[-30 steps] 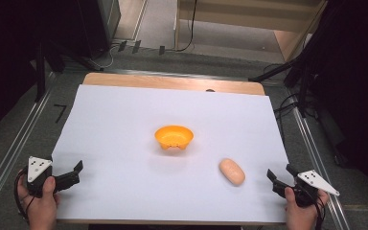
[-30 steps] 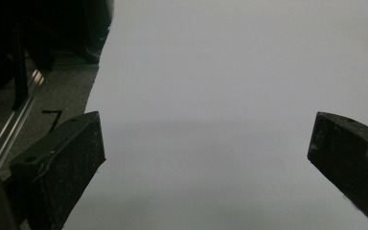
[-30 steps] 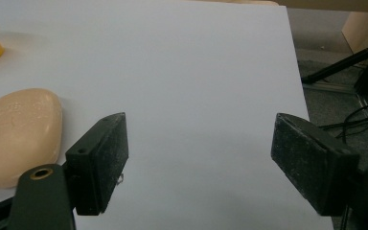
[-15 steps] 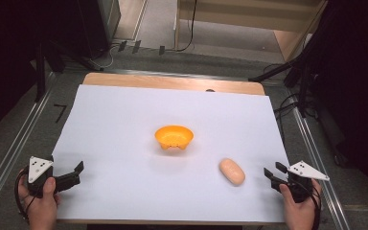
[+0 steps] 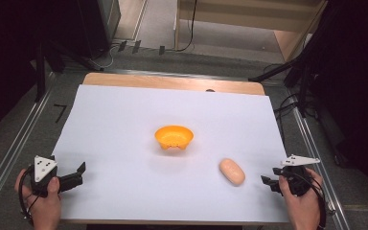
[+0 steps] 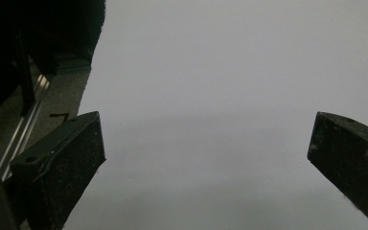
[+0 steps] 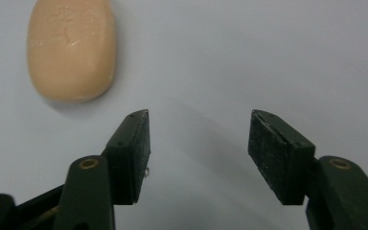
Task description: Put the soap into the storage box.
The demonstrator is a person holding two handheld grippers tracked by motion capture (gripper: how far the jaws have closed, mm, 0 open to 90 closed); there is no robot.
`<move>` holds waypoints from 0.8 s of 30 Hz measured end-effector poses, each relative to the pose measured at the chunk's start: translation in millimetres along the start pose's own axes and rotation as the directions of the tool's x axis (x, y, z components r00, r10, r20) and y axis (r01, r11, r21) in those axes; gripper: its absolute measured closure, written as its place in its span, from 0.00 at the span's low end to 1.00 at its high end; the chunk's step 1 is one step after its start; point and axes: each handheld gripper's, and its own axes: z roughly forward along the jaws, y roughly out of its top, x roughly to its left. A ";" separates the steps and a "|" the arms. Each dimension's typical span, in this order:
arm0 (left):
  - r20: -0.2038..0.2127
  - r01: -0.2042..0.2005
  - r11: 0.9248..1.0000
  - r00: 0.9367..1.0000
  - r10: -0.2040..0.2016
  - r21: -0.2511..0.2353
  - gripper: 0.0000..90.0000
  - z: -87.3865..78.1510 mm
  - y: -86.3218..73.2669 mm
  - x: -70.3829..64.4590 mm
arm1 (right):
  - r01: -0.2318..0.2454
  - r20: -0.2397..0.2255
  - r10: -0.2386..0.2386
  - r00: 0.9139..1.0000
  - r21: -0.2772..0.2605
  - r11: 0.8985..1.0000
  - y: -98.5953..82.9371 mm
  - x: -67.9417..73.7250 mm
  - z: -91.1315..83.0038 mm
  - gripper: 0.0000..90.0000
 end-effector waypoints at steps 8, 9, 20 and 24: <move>-0.003 -0.001 1.000 1.000 0.001 0.002 0.00 0.1 0.2 -0.6 | -0.005 -0.023 0.006 1.000 0.070 0.998 5.7 3.0 3.3 0.39; 0.002 -0.002 1.000 1.000 0.002 -0.001 0.00 0.0 0.1 0.0 | 0.000 -0.022 0.002 1.000 0.080 0.997 7.0 3.3 3.9 0.37; 0.010 0.009 1.000 1.000 -0.009 0.013 0.00 1.0 1.3 1.2 | 0.047 -0.040 -0.040 0.998 0.193 0.980 30.4 18.9 11.3 0.28; -0.002 0.015 1.000 1.000 -0.015 0.017 0.00 1.4 1.5 1.3 | 0.045 -0.050 -0.036 0.998 0.203 0.978 37.1 24.0 17.1 0.27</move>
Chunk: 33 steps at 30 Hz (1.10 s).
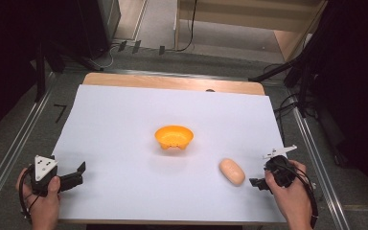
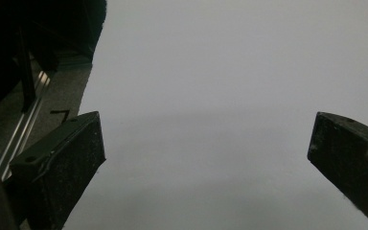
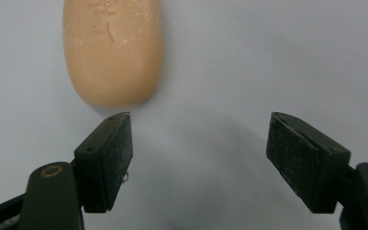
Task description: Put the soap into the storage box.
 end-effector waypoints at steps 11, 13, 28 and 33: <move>-0.001 -0.001 1.000 1.000 0.001 -0.006 0.00 -0.7 -0.3 -0.4 | 0.032 0.004 -0.032 0.999 0.022 0.999 19.3 18.5 7.0 0.20; 0.002 -0.003 1.000 1.000 0.003 -0.006 0.00 -0.7 -0.3 -0.2 | 0.037 0.002 -0.037 0.999 0.022 0.999 22.2 20.7 7.2 0.20; 0.024 -0.003 1.000 1.000 0.003 -0.007 0.00 -0.6 -0.3 0.9 | 0.057 -0.001 -0.057 0.998 0.032 0.998 40.5 32.8 12.0 0.21; 0.026 0.000 1.000 1.000 0.001 -0.003 0.00 -0.4 -0.1 1.0 | 0.050 -0.012 -0.049 0.999 0.056 0.997 47.5 38.0 19.5 0.25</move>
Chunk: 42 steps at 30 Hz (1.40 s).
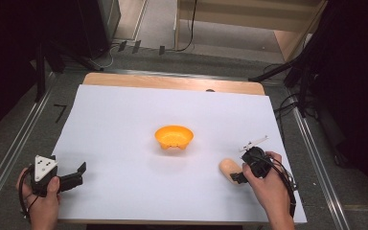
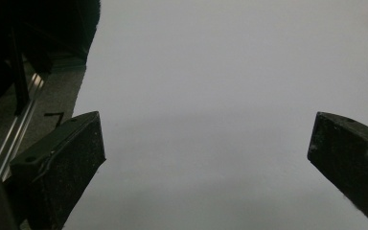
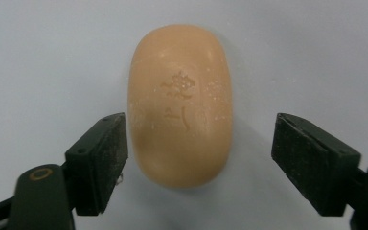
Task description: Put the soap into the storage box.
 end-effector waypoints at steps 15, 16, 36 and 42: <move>0.006 0.002 1.000 1.000 -0.002 0.005 0.00 0.4 0.2 0.4 | -0.026 0.023 0.025 0.999 0.062 0.998 13.9 8.8 18.2 0.27; 0.006 0.003 1.000 1.000 -0.003 0.005 0.00 0.4 0.2 0.4 | -0.028 0.020 0.027 0.999 0.065 0.997 14.1 9.4 19.6 0.28; 0.009 0.008 1.000 1.000 -0.008 0.005 0.00 0.7 0.1 0.8 | -0.019 0.083 0.010 0.997 0.119 0.993 19.8 17.9 31.0 0.36; 0.007 0.009 1.000 1.000 -0.009 0.010 0.00 0.8 0.3 1.0 | -0.016 0.074 0.006 0.997 0.132 0.991 20.7 16.0 31.6 0.35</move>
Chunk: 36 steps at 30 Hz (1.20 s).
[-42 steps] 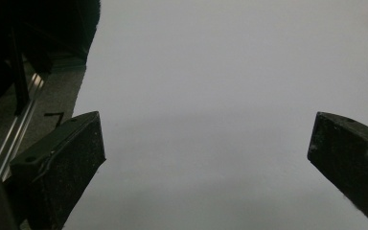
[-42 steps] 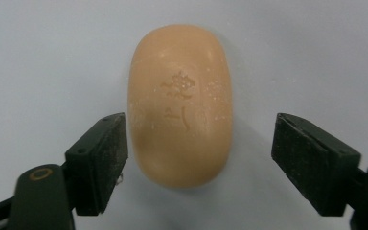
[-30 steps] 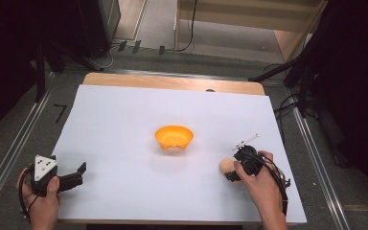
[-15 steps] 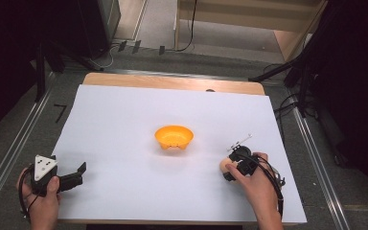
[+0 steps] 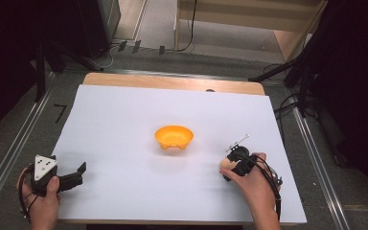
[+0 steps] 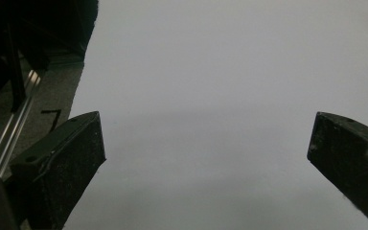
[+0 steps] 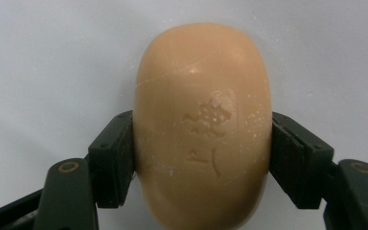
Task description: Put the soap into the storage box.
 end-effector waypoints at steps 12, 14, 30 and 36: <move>-0.007 -0.004 1.000 1.000 0.004 0.005 0.00 0.2 0.2 -0.4 | 0.028 -0.031 -0.028 0.999 0.001 1.000 0.8 -4.8 -1.8 0.37; -0.010 -0.007 1.000 1.000 0.007 0.005 0.00 0.2 0.1 -0.8 | 0.043 -0.016 -0.043 0.999 -0.015 0.999 -0.7 -8.6 -3.5 0.37; -0.014 -0.009 1.000 1.000 0.009 0.004 0.00 0.7 0.1 -1.3 | 0.318 -0.012 -0.320 0.947 -0.092 0.944 11.3 -16.8 -30.8 0.37; -0.015 -0.008 1.000 1.000 0.008 0.009 0.00 1.2 0.4 -1.1 | 0.407 -0.015 -0.410 0.912 -0.094 0.908 31.5 -11.8 -36.0 0.37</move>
